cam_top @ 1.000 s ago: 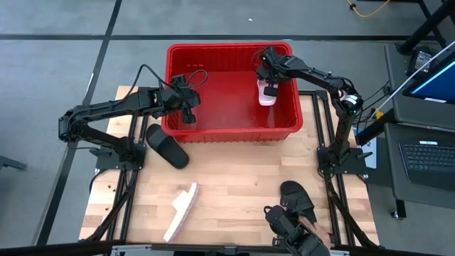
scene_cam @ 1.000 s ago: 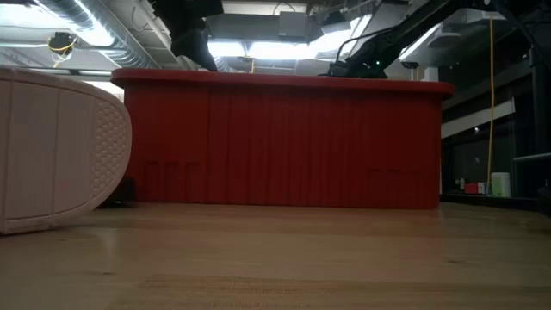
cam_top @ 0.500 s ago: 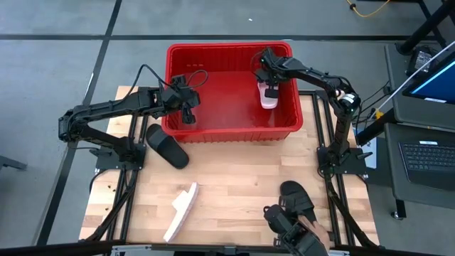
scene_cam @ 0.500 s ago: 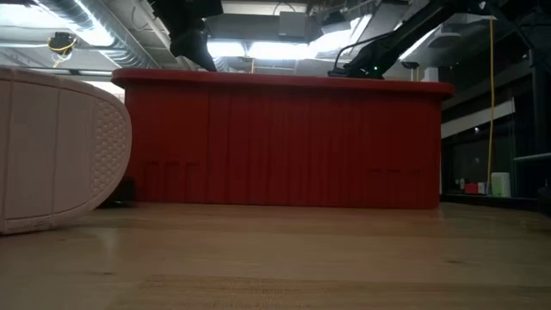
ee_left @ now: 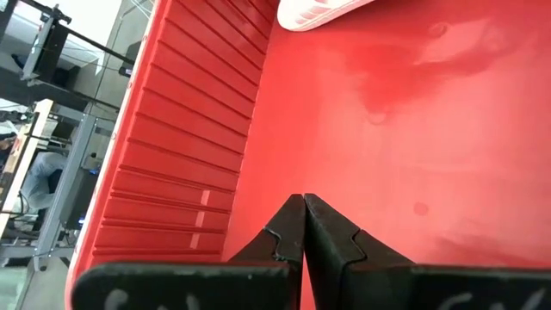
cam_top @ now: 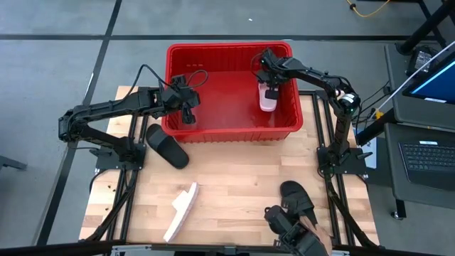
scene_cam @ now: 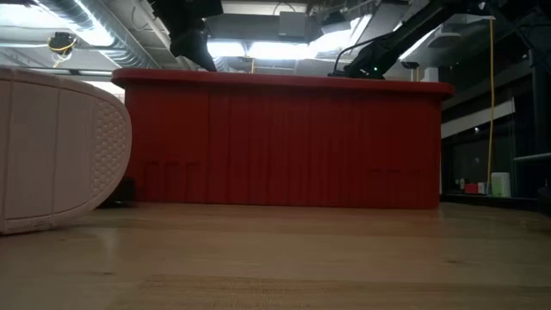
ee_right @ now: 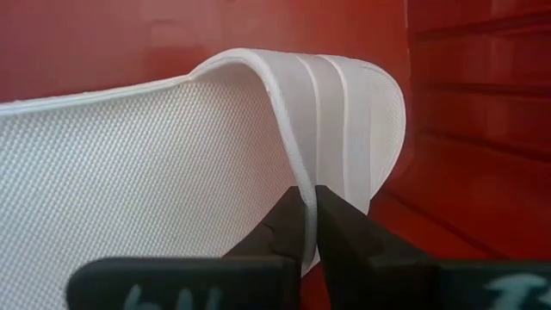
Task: Pick and place slides into bin
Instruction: Put the top pink slide into the red bin
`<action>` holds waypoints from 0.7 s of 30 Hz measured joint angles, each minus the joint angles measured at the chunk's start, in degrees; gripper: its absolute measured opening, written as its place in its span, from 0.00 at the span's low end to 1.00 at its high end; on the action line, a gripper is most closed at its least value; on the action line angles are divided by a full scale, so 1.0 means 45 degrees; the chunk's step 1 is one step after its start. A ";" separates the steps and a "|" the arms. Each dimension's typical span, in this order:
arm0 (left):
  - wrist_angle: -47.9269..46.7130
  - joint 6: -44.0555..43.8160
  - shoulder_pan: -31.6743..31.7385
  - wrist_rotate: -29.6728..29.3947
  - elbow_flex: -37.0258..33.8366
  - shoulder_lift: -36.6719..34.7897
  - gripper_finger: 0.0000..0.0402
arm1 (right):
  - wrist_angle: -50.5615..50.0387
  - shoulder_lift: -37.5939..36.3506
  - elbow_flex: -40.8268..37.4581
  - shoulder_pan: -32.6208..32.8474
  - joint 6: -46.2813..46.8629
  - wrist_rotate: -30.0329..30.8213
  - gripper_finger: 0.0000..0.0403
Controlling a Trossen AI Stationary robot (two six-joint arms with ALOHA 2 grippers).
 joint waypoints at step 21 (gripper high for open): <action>-0.0010 -0.0002 0.0001 0.0004 0.0000 0.0003 0.01 | -0.0189 0.0000 0.0000 0.0073 -0.0246 -0.0005 0.24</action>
